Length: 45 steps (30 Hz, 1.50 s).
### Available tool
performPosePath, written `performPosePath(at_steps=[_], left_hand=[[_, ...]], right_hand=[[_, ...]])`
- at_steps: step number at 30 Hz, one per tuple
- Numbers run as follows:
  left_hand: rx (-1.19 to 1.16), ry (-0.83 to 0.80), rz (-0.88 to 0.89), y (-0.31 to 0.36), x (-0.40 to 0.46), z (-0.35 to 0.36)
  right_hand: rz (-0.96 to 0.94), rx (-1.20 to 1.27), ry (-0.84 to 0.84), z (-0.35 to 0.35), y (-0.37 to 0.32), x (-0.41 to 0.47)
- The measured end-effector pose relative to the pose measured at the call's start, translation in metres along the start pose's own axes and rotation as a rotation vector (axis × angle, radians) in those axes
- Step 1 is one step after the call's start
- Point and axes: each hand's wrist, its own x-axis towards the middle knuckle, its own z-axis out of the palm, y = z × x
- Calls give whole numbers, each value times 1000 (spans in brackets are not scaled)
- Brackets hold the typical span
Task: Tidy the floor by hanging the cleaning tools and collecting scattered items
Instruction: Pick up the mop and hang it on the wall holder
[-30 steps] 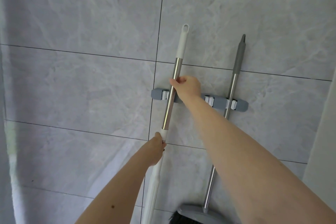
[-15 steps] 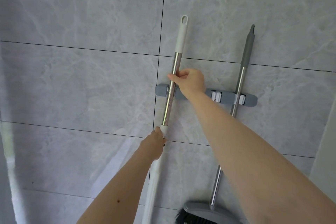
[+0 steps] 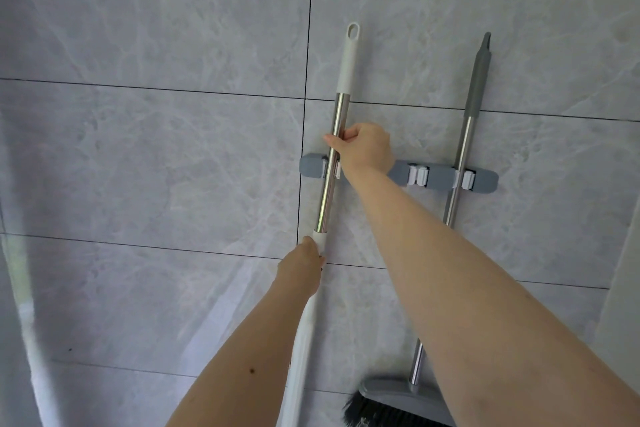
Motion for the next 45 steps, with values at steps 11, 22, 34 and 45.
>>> performPosePath(at_steps=[11, 22, 34, 45], left_hand=[[-32, -14, 73, -10, 15, 11], [71, -8, 67, -20, -13, 11], [214, 22, -71, -78, -83, -21], [277, 25, -589, -171, -213, -39]], right_hand=[[-62, -102, 122, 19, 6, 0], [-315, -207, 51, 9, 28, -50], [-249, -89, -275, 37, 35, -147], [-393, 24, -728, 87, 24, -250]])
